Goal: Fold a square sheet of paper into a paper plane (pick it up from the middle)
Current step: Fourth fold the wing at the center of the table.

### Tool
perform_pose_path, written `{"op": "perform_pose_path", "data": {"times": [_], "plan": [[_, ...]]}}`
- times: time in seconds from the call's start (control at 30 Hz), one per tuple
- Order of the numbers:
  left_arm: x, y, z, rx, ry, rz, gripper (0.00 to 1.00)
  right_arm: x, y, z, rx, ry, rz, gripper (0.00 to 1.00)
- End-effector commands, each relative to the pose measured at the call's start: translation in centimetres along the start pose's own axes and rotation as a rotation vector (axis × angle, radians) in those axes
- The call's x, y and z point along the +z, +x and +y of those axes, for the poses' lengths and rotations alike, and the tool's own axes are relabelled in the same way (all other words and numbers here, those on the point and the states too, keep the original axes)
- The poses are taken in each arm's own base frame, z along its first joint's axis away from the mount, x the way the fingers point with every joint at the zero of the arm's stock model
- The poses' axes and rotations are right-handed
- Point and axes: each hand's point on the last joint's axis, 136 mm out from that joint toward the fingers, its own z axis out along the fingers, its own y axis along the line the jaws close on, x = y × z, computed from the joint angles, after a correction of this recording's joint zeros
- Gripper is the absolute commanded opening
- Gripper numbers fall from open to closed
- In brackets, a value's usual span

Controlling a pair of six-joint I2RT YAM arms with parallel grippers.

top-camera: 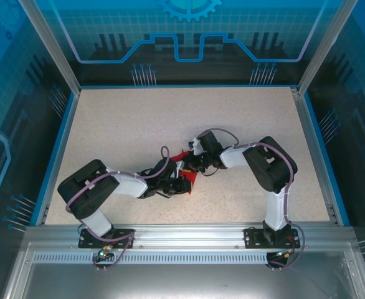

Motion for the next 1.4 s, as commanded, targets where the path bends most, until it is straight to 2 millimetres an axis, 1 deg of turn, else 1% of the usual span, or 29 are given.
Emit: {"op": "perform_pose_path", "data": {"times": [0.0, 0.23, 0.43, 0.5, 0.57, 0.67, 0.77, 0.8, 0.9, 0.93, 1.0, 1.03, 1.1, 1.2, 1.27, 1.37], "plan": [[-0.7, 7.1, 3.0, -0.040, -0.097, 0.252, 0.07, 0.7, 1.9, -5.5, 0.103, 0.156, 0.032, 0.17], [-0.9, 7.1, 2.4, -0.025, -0.076, 0.251, 0.07, 0.7, 1.9, -5.5, 0.102, 0.156, 0.031, 0.17], [-1.0, 7.3, 2.9, -0.036, -0.094, 0.253, 0.07, 0.8, 2.0, -5.6, 0.105, 0.155, 0.032, 0.17], [-1.1, 7.2, 2.5, -0.036, -0.071, 0.244, 0.06, 0.8, 2.0, -5.6, 0.106, 0.152, 0.035, 0.17], [-1.7, 6.6, 1.7, -0.030, -0.036, 0.199, 0.06, 0.9, 2.1, -5.6, 0.108, 0.152, 0.035, 0.17], [-3.9, 4.6, 0.8, -0.008, -0.036, 0.063, 0.07, 0.8, 2.1, -5.5, 0.108, 0.154, 0.032, 0.17], [-7.3, 2.3, 0.7, 0.004, -0.087, -0.079, 0.11, 0.8, 2.2, -5.5, 0.120, 0.161, 0.019, 0.17], [-8.6, 1.5, 1.1, -0.016, -0.102, -0.123, 0.11, 0.9, 2.3, -5.5, 0.123, 0.159, 0.015, 0.17], [-11.9, -0.8, 3.5, -0.137, -0.139, -0.221, 0.13, 1.0, 2.2, -4.9, 0.132, 0.159, -0.017, 0.17], [-12.8, -1.3, 4.6, -0.175, -0.163, -0.247, 0.14, 1.0, 2.6, -5.3, 0.146, 0.172, -0.026, 0.17], [-14.1, -1.9, 5.8, -0.212, -0.185, -0.282, 0.16, 1.0, 2.8, -5.3, 0.161, 0.181, -0.051, 0.17], [-14.5, -2.3, 6.1, -0.225, -0.178, -0.287, 0.17, 1.0, 2.9, -5.2, 0.169, 0.185, -0.063, 0.17], [-14.6, -2.7, 6.2, -0.245, -0.163, -0.272, 0.17, 1.0, 3.0, -5.0, 0.181, 0.201, -0.084, 0.17], [-14.2, -3.3, 6.4, -0.255, -0.162, -0.233, 0.16, 0.8, 3.2, -5.0, 0.208, 0.232, -0.129, 0.18], [-13.6, -4.0, 5.4, -0.237, -0.118, -0.210, 0.17, 1.0, 3.3, -4.7, 0.210, 0.248, -0.142, 0.18], [-12.7, -4.7, 4.8, -0.228, -0.095, -0.172, 0.17, 1.3, 3.2, -4.2, 0.203, 0.252, -0.149, 0.18]]}}
